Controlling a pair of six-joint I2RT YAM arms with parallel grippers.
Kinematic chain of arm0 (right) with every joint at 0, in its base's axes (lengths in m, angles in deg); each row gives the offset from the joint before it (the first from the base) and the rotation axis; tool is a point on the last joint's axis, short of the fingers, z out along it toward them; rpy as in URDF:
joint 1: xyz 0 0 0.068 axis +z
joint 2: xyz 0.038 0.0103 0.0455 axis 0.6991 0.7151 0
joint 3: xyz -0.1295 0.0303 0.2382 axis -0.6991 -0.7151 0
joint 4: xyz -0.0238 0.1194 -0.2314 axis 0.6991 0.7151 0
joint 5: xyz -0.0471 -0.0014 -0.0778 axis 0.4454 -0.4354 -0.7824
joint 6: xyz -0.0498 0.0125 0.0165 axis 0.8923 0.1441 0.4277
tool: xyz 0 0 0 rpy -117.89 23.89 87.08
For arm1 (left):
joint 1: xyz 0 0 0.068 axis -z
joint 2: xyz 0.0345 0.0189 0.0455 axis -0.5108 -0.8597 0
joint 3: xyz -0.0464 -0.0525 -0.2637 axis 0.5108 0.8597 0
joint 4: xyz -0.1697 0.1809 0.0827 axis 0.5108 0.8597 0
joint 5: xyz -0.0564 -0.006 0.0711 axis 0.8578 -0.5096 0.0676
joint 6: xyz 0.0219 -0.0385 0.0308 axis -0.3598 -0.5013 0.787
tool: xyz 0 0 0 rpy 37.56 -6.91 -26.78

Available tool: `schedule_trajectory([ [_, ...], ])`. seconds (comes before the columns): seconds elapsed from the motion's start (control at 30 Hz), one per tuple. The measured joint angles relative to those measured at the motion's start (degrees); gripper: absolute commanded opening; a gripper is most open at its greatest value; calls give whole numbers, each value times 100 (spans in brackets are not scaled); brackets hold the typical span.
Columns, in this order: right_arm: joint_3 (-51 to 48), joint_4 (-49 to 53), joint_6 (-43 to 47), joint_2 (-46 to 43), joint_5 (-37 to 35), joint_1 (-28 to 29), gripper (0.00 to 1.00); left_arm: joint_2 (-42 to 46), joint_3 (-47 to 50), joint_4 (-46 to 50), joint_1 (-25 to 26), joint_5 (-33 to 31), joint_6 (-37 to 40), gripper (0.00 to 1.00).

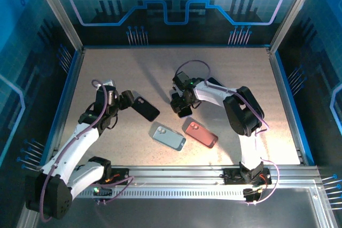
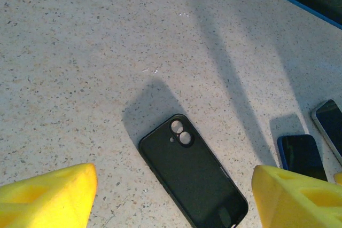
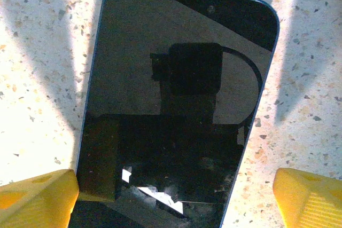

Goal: Put the phone into the phone case

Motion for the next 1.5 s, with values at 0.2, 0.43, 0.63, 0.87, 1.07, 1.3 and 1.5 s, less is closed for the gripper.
schedule_trajectory([
  [0.2,52,9,-129,2,-37,0,95,-28,-4,2,0,-2,2,77],
  [0.43,136,15,-223,2,-15,0,96,-28,-4,7,0,-2,2,76],
  [0.63,181,66,-278,28,85,0,94,-28,-4,13,0,-2,7,77],
  [0.87,396,66,-503,372,166,0,89,-33,-4,13,0,0,20,76],
  [1.07,455,116,-640,417,0,4,78,-105,-15,13,0,0,24,74],
  [1.3,452,114,-647,413,-48,11,66,-280,-15,17,7,24,131,65],
  [1.5,393,24,-363,361,-39,9,64,-452,-15,13,197,210,125,62],
])
